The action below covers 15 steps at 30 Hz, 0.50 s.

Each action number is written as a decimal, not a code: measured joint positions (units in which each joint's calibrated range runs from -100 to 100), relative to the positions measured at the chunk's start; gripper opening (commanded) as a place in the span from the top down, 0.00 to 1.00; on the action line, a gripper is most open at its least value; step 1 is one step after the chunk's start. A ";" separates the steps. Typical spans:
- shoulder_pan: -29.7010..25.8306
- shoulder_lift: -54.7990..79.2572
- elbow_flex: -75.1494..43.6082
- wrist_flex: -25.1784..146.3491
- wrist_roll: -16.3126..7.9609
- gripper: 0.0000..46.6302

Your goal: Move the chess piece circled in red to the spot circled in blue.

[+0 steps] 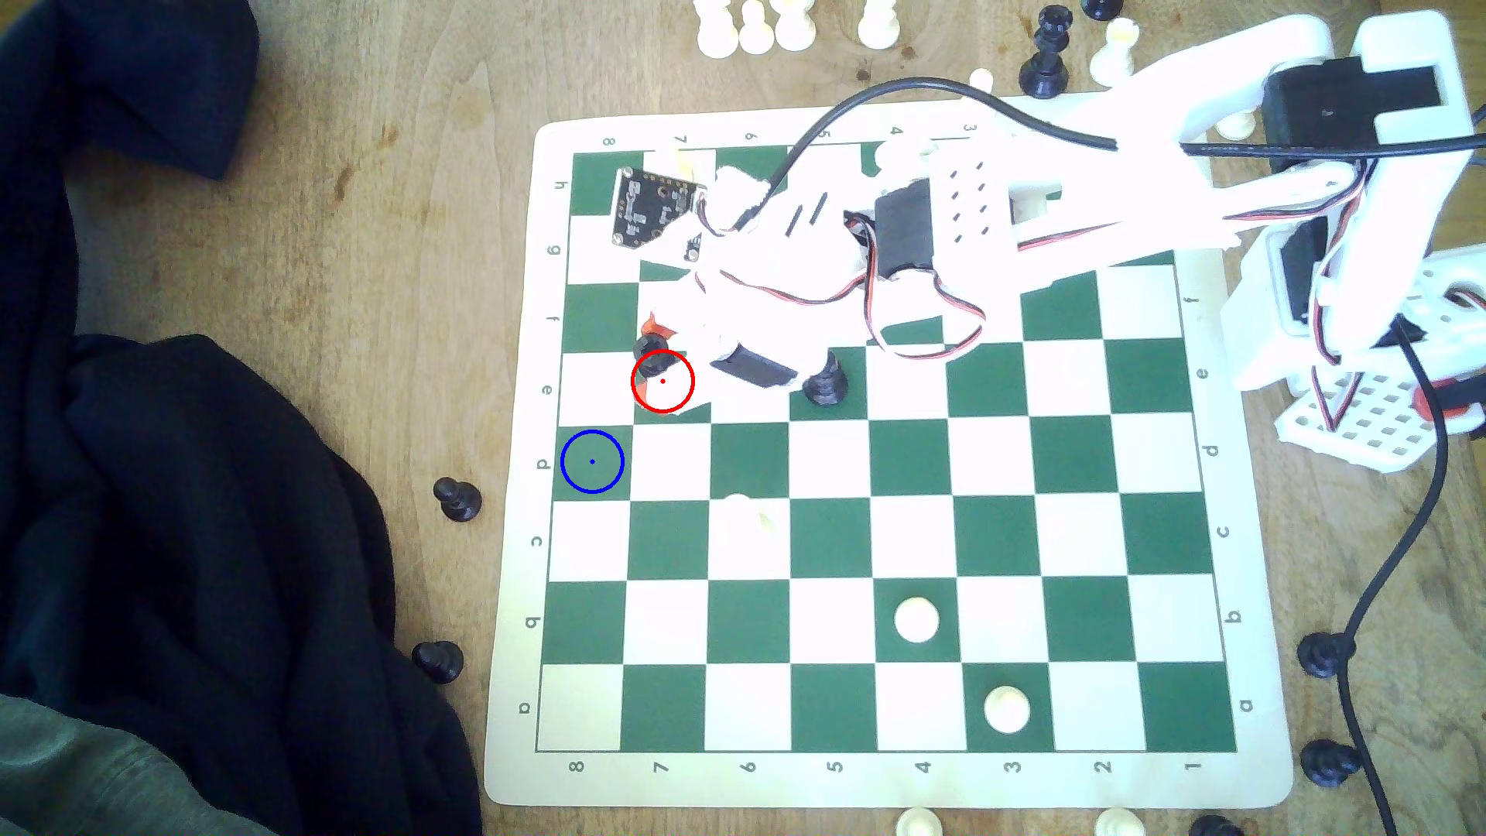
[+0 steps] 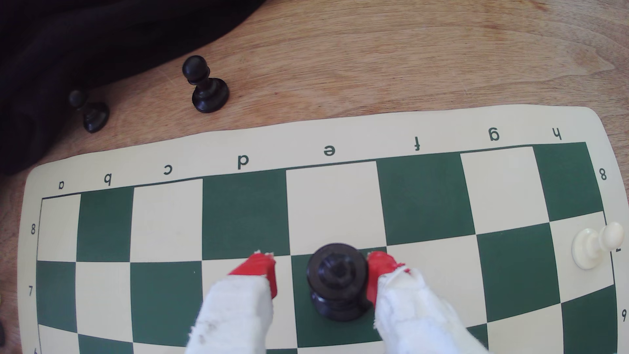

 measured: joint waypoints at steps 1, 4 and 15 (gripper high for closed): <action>0.07 0.00 0.00 0.32 0.00 0.86; 0.07 0.00 0.00 0.56 0.00 0.95; -0.22 0.00 -2.62 5.50 0.10 0.99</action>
